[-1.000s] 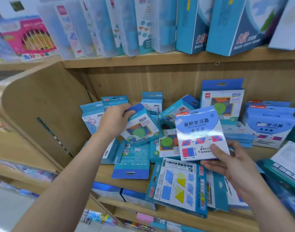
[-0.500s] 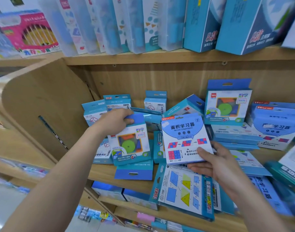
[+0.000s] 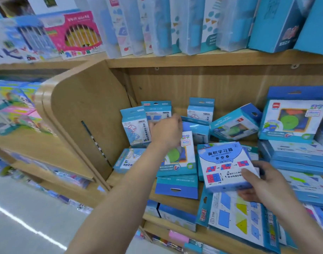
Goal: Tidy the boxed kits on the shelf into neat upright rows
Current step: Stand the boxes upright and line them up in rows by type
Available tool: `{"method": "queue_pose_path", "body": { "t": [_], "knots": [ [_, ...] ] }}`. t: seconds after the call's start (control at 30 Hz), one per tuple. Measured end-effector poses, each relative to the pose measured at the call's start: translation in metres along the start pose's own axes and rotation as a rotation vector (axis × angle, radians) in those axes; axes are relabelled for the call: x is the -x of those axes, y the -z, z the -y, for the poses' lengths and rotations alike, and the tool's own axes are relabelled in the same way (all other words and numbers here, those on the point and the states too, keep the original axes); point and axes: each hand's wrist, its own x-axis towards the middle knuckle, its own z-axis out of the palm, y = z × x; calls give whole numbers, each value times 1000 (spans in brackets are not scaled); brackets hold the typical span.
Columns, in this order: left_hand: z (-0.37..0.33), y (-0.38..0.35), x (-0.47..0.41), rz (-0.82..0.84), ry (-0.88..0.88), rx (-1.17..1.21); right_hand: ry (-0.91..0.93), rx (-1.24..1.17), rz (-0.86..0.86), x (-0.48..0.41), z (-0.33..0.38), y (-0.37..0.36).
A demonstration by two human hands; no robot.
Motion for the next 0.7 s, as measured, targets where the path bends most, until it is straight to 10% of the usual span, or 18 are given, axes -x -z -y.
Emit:
{"method": "queue_pose_path", "body": {
  "t": [0.33, 0.7],
  "knots": [
    [-3, -25, 24, -190, -57, 46, 211, 753, -140, 13, 9, -16],
    [24, -56, 113, -71, -12, 160, 247, 965, -182, 18, 14, -22]
  ]
}}
